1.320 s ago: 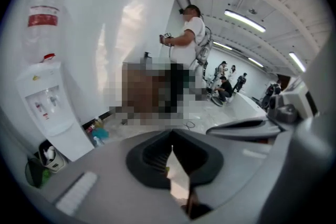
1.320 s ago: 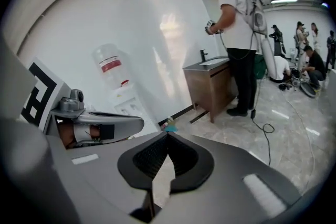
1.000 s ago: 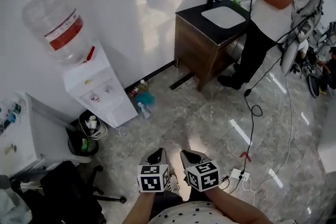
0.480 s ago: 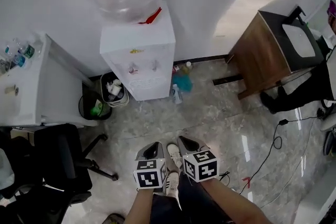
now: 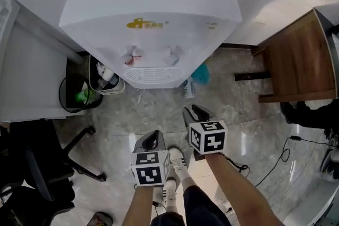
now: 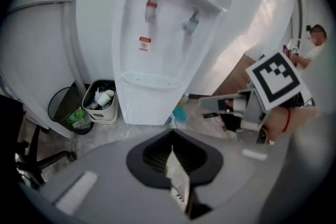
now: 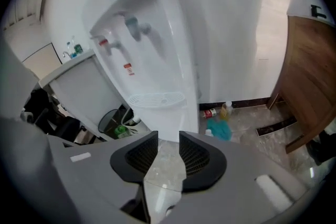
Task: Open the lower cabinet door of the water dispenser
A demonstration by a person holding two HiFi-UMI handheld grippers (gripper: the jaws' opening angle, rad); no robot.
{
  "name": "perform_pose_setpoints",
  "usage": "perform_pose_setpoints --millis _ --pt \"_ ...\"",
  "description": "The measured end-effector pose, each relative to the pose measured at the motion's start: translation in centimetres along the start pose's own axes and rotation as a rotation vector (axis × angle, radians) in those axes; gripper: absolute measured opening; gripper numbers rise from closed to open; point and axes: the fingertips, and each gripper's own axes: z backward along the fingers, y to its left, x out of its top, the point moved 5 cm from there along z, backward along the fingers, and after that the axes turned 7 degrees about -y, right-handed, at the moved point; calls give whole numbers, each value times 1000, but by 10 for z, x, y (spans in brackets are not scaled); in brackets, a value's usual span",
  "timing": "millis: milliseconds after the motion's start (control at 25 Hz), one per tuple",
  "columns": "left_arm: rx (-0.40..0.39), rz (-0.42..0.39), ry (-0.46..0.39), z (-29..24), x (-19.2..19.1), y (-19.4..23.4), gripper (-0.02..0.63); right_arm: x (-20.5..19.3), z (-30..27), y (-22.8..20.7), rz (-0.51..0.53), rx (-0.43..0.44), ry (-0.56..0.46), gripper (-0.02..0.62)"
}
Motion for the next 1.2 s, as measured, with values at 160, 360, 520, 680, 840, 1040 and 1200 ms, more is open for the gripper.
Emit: perform_pose_setpoints --millis 160,360,520,680,840,1040,1200 --pt "30 -27 12 -50 -19 17 6 -11 -72 -29 43 21 6 200" --pt "27 68 21 -93 -41 32 8 -10 -136 -51 189 73 -27 265" --pt "0 96 56 -110 -54 37 7 -3 -161 -66 235 48 -46 275" --pt "-14 99 61 -117 -58 39 8 4 -178 -65 276 82 -61 301" --pt "-19 94 54 -118 -60 40 8 2 -180 -58 251 76 -91 345" --pt "-24 96 59 -113 -66 38 7 -6 -172 -57 273 49 -65 314" --pt "-21 92 37 -105 -77 37 8 -38 -148 -42 251 39 -70 282"
